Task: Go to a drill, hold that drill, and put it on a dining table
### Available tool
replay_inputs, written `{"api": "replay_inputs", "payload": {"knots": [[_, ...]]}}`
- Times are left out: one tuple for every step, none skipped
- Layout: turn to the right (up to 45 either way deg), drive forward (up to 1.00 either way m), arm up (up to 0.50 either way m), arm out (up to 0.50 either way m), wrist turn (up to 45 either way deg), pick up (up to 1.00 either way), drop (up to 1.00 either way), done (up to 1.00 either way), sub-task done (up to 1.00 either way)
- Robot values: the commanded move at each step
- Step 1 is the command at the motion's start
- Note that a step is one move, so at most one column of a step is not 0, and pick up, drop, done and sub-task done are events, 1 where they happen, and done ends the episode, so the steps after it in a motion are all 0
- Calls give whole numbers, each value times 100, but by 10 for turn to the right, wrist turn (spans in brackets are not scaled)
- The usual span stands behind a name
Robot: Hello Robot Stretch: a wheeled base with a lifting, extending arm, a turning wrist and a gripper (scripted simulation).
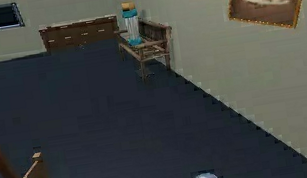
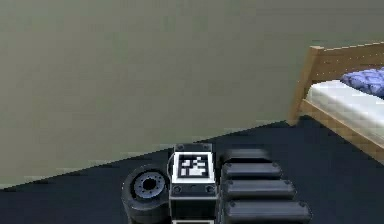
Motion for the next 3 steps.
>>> {"api": "replay_inputs", "payload": {"knots": [[390, 0, 0, 0, 0, 0, 0, 0, 0], [-450, 0, 0, 0, 0, 0, 0, 0, 0], [-450, 0, 0, 0, 0, 0, 0, 0, 0]]}}
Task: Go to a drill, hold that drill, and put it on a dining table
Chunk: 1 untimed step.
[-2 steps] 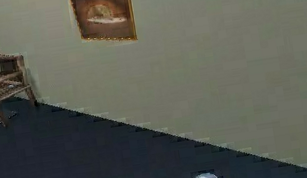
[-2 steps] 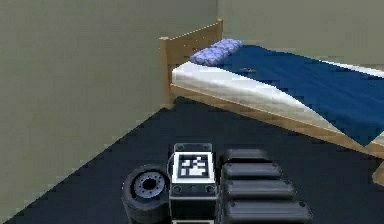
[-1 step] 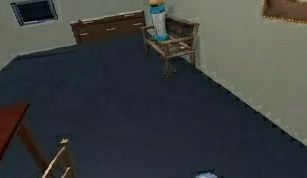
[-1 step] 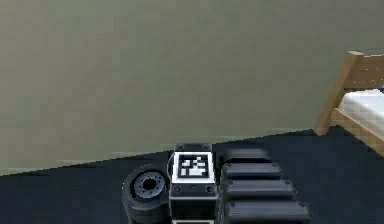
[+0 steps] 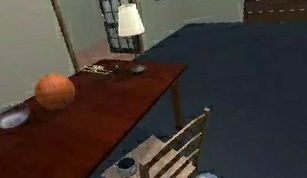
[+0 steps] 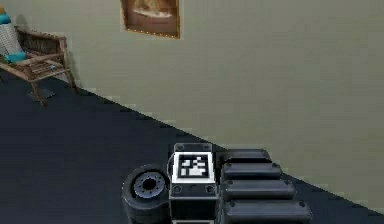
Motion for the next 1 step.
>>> {"api": "replay_inputs", "payload": {"knots": [[-450, 0, 0, 0, 0, 0, 0, 0, 0]]}}
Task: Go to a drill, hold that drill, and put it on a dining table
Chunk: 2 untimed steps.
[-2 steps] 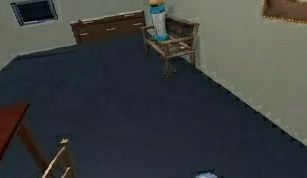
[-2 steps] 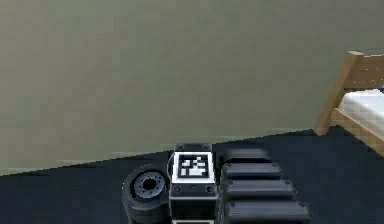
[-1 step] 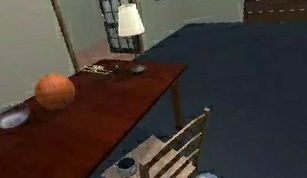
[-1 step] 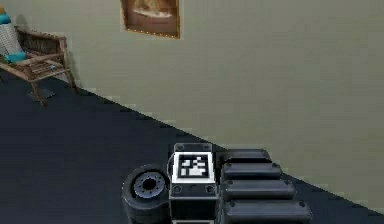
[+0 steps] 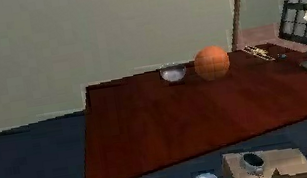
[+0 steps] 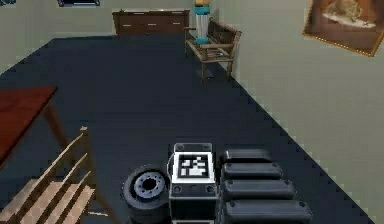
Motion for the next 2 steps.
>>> {"api": "replay_inputs", "payload": {"knots": [[-390, 0, 0, 0, 0, 0, 0, 0, 0], [450, 0, 0, 0, 0, 0, 0, 0, 0]]}}
